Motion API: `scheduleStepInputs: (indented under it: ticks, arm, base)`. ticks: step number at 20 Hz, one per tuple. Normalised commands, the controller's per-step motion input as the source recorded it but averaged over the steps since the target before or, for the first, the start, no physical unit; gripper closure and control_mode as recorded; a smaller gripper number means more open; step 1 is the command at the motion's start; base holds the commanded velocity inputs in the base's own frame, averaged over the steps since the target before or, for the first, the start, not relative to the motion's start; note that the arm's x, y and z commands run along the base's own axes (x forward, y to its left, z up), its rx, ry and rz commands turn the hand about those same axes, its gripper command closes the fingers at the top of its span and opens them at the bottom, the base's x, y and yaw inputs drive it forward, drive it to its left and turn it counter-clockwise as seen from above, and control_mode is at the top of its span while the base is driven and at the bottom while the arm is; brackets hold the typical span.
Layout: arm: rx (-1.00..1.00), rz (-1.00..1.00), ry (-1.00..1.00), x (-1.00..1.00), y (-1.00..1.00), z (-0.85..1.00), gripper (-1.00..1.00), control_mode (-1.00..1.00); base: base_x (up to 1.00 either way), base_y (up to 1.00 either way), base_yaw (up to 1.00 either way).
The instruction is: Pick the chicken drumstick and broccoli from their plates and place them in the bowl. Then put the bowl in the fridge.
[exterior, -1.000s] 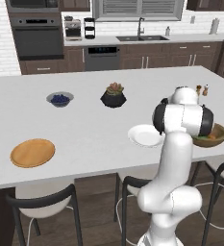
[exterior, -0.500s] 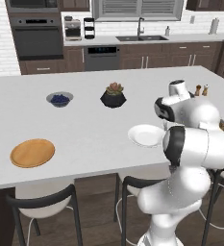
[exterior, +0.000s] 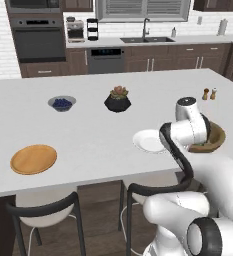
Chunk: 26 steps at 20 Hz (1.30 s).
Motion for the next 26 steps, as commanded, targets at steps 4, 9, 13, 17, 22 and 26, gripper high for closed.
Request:
scheduleStepInputs:
  ticks: [4, 9, 13, 17, 22, 26]
  arm:
    - [0.00, 0.62, 0.00, -0.82, 0.33, 0.13, 1.00, -1.00]
    - [0.00, 0.47, 0.00, -0.52, 0.16, 0.12, 1.00, -1.00]
    - [0.00, 0.26, 0.04, -0.19, 0.08, 0.13, 1.00, -1.00]
    - [-0.02, 0.04, 0.07, 0.01, 0.17, 0.02, 1.00, -1.00]
    - [0.00, 0.00, 0.00, 0.00, 0.00, 0.00, 1.00, -1.00]
    - [0.00, 0.00, 0.00, -0.19, 0.00, 0.00, 1.00, -1.00]
  base:
    - [0.00, 0.00, 0.00]
    - [0.00, 0.00, 0.00]
    - [0.00, 0.00, 0.00]
    - [0.00, 0.00, 0.00]
    - [0.00, 0.00, 0.00]
    - [0.00, 0.00, 0.00]
